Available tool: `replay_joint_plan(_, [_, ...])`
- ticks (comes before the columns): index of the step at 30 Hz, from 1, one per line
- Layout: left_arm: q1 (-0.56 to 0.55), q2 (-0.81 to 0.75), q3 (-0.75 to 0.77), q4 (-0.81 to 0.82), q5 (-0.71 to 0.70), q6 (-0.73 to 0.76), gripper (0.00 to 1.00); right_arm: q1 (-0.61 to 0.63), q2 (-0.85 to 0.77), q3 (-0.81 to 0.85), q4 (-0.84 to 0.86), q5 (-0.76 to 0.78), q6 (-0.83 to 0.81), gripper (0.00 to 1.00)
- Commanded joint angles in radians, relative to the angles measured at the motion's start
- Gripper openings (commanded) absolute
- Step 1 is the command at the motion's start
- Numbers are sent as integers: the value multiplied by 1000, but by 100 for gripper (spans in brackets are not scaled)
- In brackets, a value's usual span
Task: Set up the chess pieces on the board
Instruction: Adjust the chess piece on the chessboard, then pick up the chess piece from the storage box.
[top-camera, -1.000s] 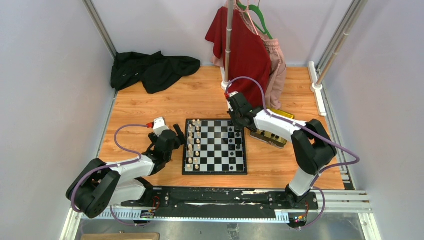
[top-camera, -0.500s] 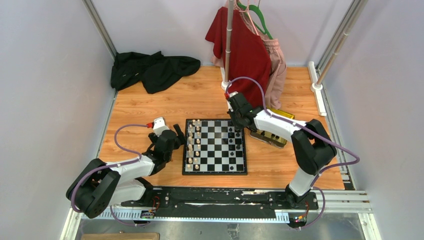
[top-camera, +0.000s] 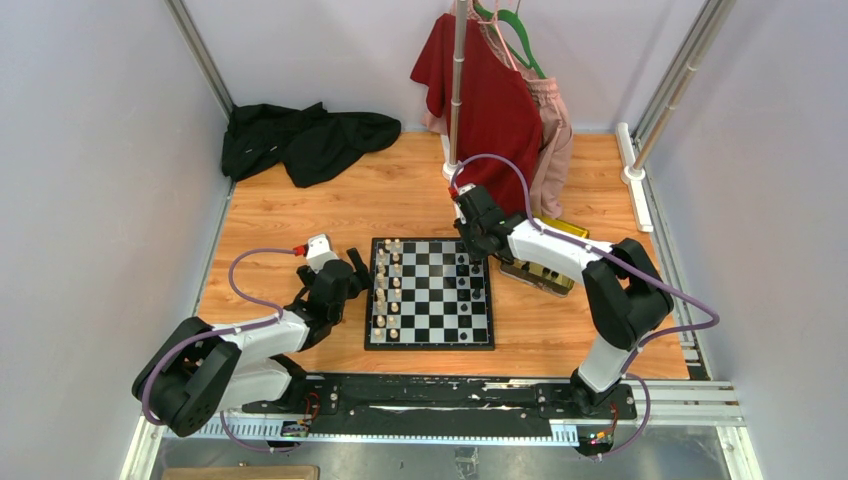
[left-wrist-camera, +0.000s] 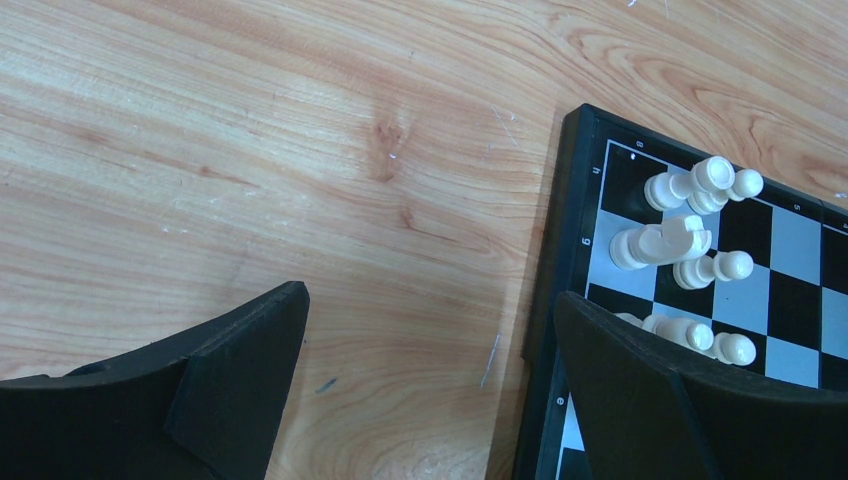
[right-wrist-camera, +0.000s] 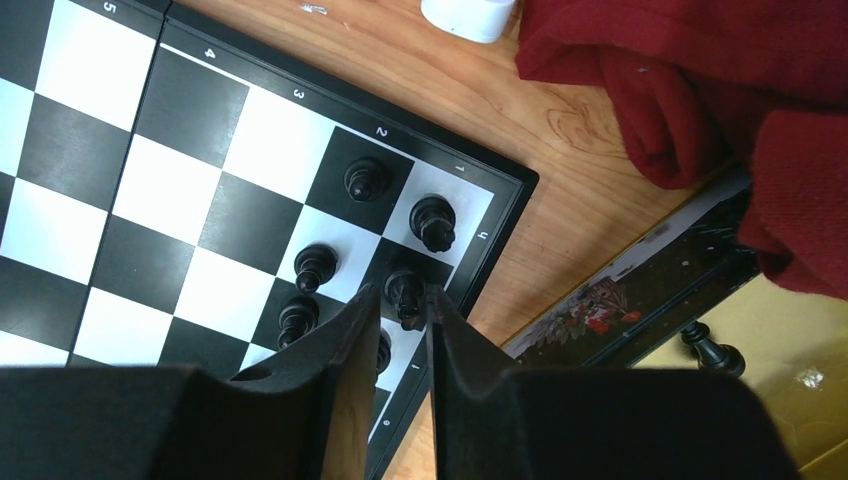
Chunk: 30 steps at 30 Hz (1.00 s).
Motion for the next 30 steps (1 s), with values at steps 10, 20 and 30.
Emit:
replay_joint_plan(10, [-8, 0, -4, 28, -21, -4, 100, 5, -75, 35, -51, 7, -13, 33])
replay_joint_plan(20, [-8, -13, -10, 28, -21, -2, 100, 8, -245, 14, -103, 103, -8, 33])
replay_joint_plan(30, [-10, -7, -12, 28, -5, -7, 100, -136, -470, -195, -148, 159, 43, 34])
